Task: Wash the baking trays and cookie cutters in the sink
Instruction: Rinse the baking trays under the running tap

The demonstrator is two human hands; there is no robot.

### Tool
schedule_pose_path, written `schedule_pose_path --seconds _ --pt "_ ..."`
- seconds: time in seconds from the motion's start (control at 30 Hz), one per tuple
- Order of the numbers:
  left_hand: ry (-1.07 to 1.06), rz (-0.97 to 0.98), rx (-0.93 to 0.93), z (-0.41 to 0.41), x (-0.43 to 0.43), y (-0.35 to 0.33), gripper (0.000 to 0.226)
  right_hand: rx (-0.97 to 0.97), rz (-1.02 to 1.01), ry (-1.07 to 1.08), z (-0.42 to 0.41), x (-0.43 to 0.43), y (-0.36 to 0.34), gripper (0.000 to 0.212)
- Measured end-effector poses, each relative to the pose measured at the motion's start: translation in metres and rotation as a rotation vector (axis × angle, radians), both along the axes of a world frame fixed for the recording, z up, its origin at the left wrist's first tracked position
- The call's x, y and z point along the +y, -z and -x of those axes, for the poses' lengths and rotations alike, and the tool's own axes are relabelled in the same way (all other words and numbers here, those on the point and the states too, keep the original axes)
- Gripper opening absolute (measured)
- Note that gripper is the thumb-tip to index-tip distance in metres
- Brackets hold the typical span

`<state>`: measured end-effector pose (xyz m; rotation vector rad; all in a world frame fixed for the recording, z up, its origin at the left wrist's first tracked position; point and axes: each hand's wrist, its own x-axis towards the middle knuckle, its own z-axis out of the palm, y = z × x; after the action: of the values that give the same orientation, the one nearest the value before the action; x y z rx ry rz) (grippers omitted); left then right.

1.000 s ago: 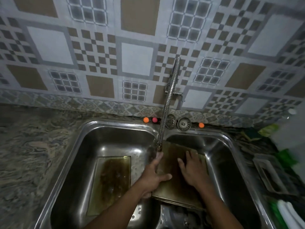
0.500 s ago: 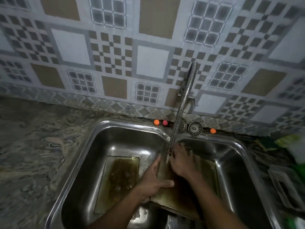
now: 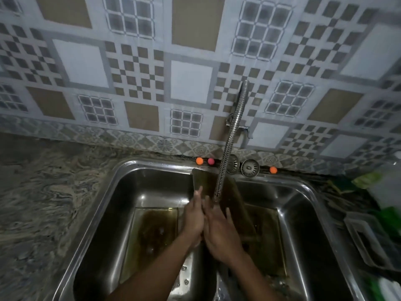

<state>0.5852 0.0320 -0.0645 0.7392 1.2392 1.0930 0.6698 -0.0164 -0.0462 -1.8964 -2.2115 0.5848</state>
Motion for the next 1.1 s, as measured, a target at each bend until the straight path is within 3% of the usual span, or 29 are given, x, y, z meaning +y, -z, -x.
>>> schedule_pose_path --seconds 0.07,0.13,0.2,0.3,0.47,0.57,0.73,0.9,1.0,1.07,1.1 --pt "-0.07 0.036 0.0 0.003 0.003 0.0 0.035 -0.062 -0.116 -0.084 -0.008 -0.017 0.003 0.055" --pt "-0.076 0.053 0.01 0.007 0.004 0.005 0.043 -0.108 -0.207 -0.091 -0.035 -0.025 0.012 0.059" --pt "-0.051 0.102 -0.023 0.008 0.003 0.012 0.058 -0.108 -0.277 -0.016 -0.069 -0.027 0.02 0.058" --pt "-0.055 0.172 -0.126 0.009 0.003 0.012 0.06 -0.141 -0.286 0.097 -0.101 -0.023 0.016 0.062" --pt "-0.067 0.183 -0.156 0.014 0.009 0.007 0.06 -0.324 -0.264 -0.178 -0.099 -0.016 0.006 0.059" --pt "-0.059 0.18 -0.148 0.014 0.006 0.007 0.06 -0.24 -0.117 -0.193 -0.105 -0.012 0.004 0.06" --pt "-0.061 0.092 -0.058 0.022 0.013 0.006 0.055 -0.179 -0.096 -0.165 -0.076 -0.01 0.007 0.077" --pt "0.025 0.001 -0.028 0.012 -0.001 0.002 0.045 -0.041 -0.034 -0.203 -0.035 0.01 0.0 0.056" --pt "0.086 -0.067 0.034 0.011 -0.004 0.005 0.044 0.087 0.066 0.021 -0.045 0.039 0.008 0.054" --pt "0.174 -0.103 0.056 0.009 -0.007 0.004 0.047 0.025 0.134 0.229 -0.05 0.059 0.009 0.058" --pt "0.192 -0.104 0.051 0.007 -0.008 0.002 0.049 -0.008 0.127 0.229 -0.047 0.065 0.007 0.058"
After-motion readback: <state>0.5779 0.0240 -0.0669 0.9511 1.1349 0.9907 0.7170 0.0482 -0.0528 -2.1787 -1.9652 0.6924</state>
